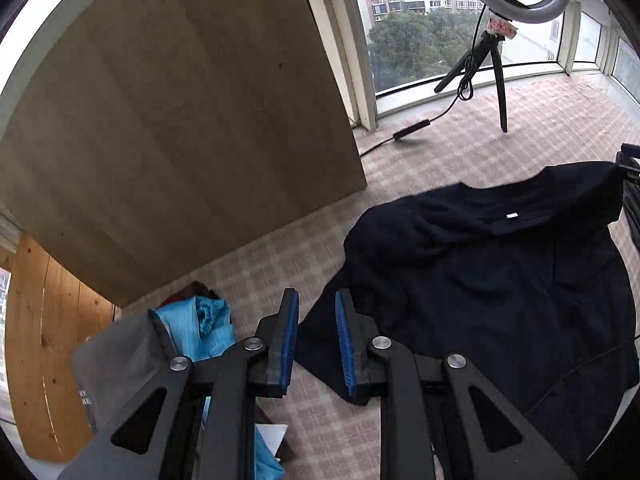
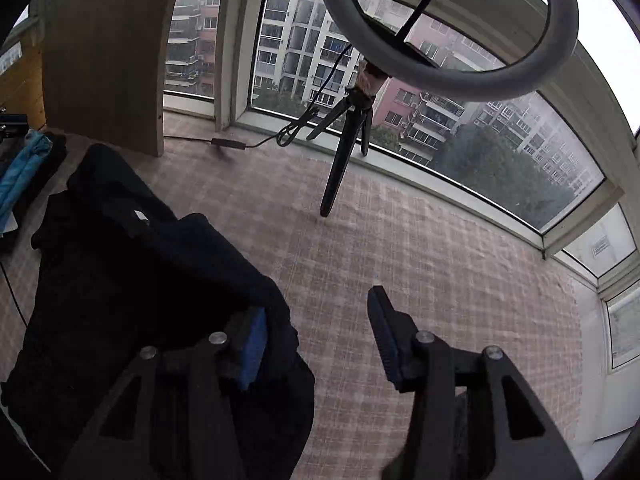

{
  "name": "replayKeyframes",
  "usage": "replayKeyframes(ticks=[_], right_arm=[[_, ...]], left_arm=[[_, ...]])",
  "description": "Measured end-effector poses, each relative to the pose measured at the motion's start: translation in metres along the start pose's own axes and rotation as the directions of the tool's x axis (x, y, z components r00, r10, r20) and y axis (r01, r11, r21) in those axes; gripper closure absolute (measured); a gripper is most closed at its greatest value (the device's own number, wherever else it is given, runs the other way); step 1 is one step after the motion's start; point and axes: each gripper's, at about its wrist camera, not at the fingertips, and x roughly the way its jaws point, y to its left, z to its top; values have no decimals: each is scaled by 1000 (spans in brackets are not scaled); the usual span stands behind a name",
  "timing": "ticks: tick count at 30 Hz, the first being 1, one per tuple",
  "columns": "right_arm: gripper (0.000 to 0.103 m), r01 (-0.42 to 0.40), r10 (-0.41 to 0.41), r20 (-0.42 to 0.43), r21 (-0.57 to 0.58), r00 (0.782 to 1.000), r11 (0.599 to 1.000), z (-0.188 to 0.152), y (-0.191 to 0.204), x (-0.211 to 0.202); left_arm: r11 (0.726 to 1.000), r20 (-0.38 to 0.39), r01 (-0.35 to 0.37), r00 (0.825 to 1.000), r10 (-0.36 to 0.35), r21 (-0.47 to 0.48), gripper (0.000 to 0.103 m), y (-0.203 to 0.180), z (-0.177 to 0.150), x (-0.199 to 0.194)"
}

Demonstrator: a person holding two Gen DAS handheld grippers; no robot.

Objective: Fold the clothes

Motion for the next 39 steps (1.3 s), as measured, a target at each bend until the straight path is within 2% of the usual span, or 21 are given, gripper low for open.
replayKeyframes(ticks=[4, 7, 10, 11, 14, 16, 19, 22, 23, 24, 25, 26, 27, 28, 29, 31, 33, 34, 35, 37, 39], right_arm=[[55, -76, 77, -20, 73, 997, 994, -27, -4, 16], [55, 26, -19, -55, 129, 998, 991, -20, -23, 35], [55, 58, -44, -53, 310, 998, 949, -3, -64, 41], [55, 39, -21, -57, 330, 998, 943, 1, -69, 42], [52, -140, 165, -63, 288, 984, 947, -7, -49, 39], [41, -178, 200, -70, 235, 977, 955, -20, -26, 38], [39, -193, 208, -105, 133, 973, 972, -35, 10, 47], [42, -128, 125, -133, -15, 983, 992, -29, 30, 65], [64, -103, 93, -138, -66, 986, 992, -26, 36, 70], [93, -54, 48, -120, -48, 992, 997, -14, 26, 77], [92, 5, -5, -95, 0, 995, 1000, 3, 9, 83], [88, 99, -93, -71, 87, 993, 991, 20, -15, 89], [75, 193, -182, -78, 171, 980, 966, 34, -38, 94], [69, 239, -219, -113, 218, 969, 946, 44, -55, 99], [62, 219, -196, -117, 235, 974, 947, 44, -61, 97], [60, 136, -115, -94, 252, 989, 958, 37, -68, 85], [47, 89, -72, -80, 245, 994, 966, 16, -62, 69], [44, 22, -4, -76, 233, 997, 972, 2, -53, 63], [43, -47, 66, -79, 217, 995, 975, -11, -40, 60], [42, -178, 198, -94, 184, 976, 967, -37, -10, 57], [42, -250, 265, -131, 122, 955, 960, -55, 24, 62]], left_arm=[[996, -24, 84, 996, -85, -18, 74, 3, -47, 16], [996, -108, 73, 991, -79, -54, 74, 0, -65, 53], [987, -116, 112, 985, -125, -111, 74, -9, -70, 79], [985, -111, 128, 984, -141, -116, 74, -12, -68, 84], [977, -95, 171, 978, -184, -126, 70, -24, -57, 99], [969, -85, 208, 972, -220, -130, 69, -32, -46, 108], [975, -79, 205, 974, -213, -90, 69, -51, -23, 121], [982, -69, 182, 980, -185, -55, 69, -66, -6, 125], [980, -55, 189, 980, -193, -69, 69, -65, -2, 124], [977, -42, 196, 979, -200, -83, 69, -65, 2, 122], [974, -29, 203, 978, -207, -96, 69, -64, 6, 120], [972, -27, 208, 977, -212, -105, 69, -63, 10, 120], [971, -24, 217, 975, -220, -99, 69, -66, 13, 119], [970, -21, 224, 974, -227, -90, 69, -68, 16, 118], [974, -15, 217, 976, -218, -65, 69, -72, 18, 117], [982, -16, 187, 982, -187, -24, 69, -78, 17, 116], [980, -22, 198, 980, -198, -13, 69, -77, 11, 117], [980, -26, 197, 980, -198, -23, 69, -74, 6, 117], [980, -31, 197, 980, -198, -31, 69, -70, 2, 115], [977, -29, 206, 978, -207, -50, 69, -61, -9, 108], [972, -27, 224, 974, -226, -71, 69, -51, -22, 98]])
